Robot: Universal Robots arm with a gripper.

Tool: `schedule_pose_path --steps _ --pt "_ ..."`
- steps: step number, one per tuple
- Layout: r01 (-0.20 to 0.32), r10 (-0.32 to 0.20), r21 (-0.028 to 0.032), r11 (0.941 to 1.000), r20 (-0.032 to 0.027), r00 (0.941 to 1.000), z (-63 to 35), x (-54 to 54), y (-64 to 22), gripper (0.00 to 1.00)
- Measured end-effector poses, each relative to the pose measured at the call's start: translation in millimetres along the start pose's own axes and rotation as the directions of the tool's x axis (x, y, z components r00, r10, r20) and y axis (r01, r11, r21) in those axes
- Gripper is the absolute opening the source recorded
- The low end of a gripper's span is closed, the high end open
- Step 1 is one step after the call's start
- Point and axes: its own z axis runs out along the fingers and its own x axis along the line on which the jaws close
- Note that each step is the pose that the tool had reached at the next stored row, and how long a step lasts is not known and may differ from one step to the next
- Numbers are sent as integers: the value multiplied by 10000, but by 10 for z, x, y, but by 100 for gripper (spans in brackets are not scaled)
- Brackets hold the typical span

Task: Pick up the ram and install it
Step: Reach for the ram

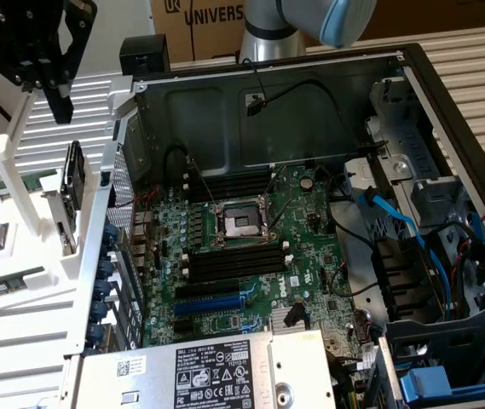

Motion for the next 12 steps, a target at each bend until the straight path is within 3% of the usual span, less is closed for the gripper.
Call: schedule_pose_path --steps 1,2,12 --pt "2 -2 -6 10000 -1 10000 -2 88 -6 10" --pt "6 -6 -17 10000 -2 10000 -4 268 -18 10" --pt "9 -9 -21 10000 -2 10000 -1 724 -46 10"
